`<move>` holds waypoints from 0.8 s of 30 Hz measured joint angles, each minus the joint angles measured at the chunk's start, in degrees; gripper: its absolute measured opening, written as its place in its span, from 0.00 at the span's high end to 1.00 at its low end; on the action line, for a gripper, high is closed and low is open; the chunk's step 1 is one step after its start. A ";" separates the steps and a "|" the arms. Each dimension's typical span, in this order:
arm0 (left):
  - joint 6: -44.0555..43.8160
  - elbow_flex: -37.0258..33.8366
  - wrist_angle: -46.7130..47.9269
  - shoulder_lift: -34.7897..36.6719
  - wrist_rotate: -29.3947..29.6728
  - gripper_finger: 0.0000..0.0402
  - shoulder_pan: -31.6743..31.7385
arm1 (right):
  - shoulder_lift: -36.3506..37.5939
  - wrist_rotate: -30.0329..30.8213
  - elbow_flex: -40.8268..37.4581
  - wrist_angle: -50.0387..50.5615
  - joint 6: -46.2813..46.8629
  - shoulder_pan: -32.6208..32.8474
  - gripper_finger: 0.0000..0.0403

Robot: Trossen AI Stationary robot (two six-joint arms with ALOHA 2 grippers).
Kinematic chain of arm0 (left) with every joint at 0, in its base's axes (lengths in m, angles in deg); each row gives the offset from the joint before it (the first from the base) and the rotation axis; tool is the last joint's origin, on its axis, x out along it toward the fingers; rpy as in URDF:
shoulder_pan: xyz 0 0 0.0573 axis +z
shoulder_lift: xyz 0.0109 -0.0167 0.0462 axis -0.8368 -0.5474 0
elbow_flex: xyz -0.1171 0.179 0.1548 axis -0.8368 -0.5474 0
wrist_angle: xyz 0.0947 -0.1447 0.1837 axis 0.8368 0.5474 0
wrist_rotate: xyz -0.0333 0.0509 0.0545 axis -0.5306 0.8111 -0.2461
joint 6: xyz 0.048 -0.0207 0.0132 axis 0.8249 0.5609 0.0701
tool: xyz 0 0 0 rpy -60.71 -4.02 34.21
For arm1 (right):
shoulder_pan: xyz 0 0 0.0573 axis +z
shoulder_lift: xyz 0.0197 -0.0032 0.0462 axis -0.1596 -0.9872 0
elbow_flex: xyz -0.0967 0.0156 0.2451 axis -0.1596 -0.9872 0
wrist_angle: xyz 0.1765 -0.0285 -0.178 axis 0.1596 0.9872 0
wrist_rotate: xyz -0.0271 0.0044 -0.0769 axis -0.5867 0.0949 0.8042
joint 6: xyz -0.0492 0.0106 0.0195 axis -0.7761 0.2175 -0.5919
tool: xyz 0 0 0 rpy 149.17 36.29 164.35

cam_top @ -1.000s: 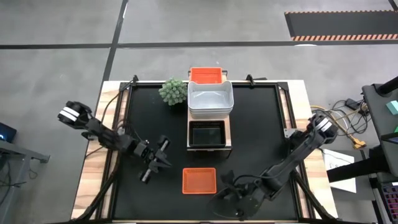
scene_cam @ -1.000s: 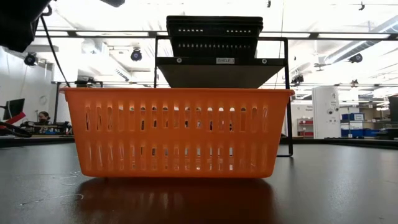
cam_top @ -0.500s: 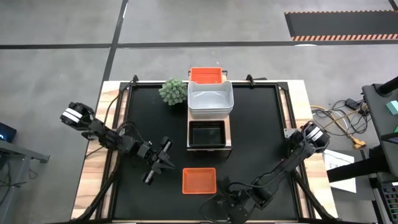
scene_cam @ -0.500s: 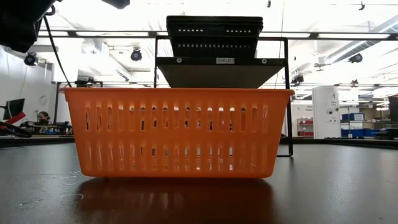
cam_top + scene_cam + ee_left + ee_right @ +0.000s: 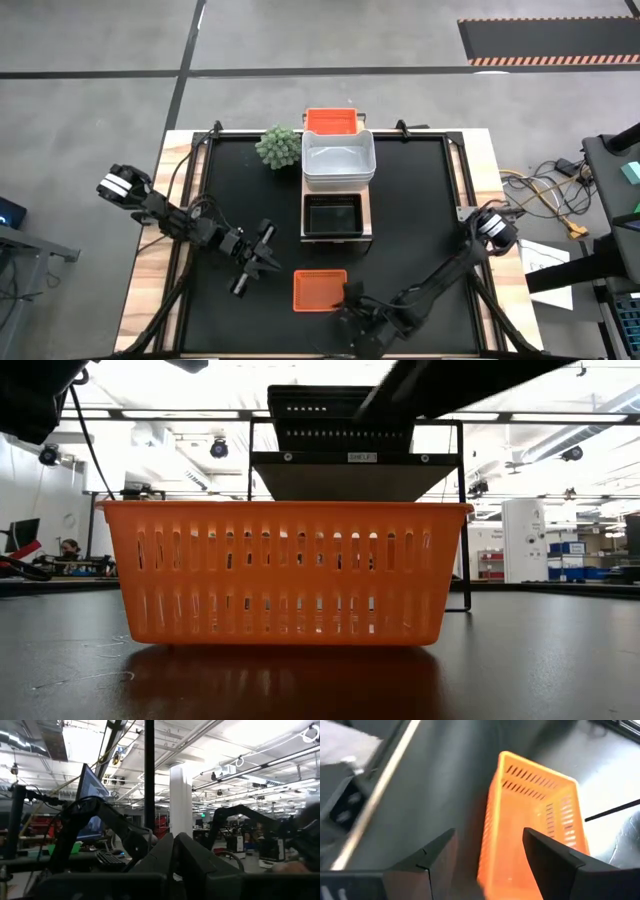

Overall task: Stack baskets on shelf by color
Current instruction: Stack the orange bin into the orange bins on the shelf

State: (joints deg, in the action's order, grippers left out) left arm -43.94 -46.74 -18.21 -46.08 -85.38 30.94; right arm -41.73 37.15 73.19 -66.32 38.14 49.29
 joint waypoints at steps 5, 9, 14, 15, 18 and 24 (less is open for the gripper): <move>2.22 0.00 -0.03 0.08 1.19 0.97 -0.02 | -2.79 -3.63 0.04 -4.90 1.78 -3.07 0.46; 2.28 0.00 -0.02 0.09 1.57 0.97 -0.02 | -6.17 -11.15 0.09 -6.26 2.85 -5.42 0.46; 2.28 0.00 -0.01 0.26 1.73 0.97 -0.01 | -7.18 -11.31 0.09 -6.74 3.21 -7.25 0.47; 2.29 0.00 -0.01 0.26 1.76 0.97 -0.02 | -7.18 -11.31 0.09 -6.68 3.03 -7.38 0.48; 2.29 0.00 -0.02 0.26 1.79 0.97 -0.02 | -7.18 -11.55 0.09 -6.52 2.23 -7.32 0.58; 2.30 0.02 -0.35 0.53 1.86 0.97 -0.02 | -7.10 -14.34 0.09 -6.59 0.80 -7.35 0.90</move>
State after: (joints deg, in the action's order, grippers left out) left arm -41.64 -46.72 -18.56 -45.55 -83.53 30.92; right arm -48.83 22.82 73.27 -72.91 38.95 41.94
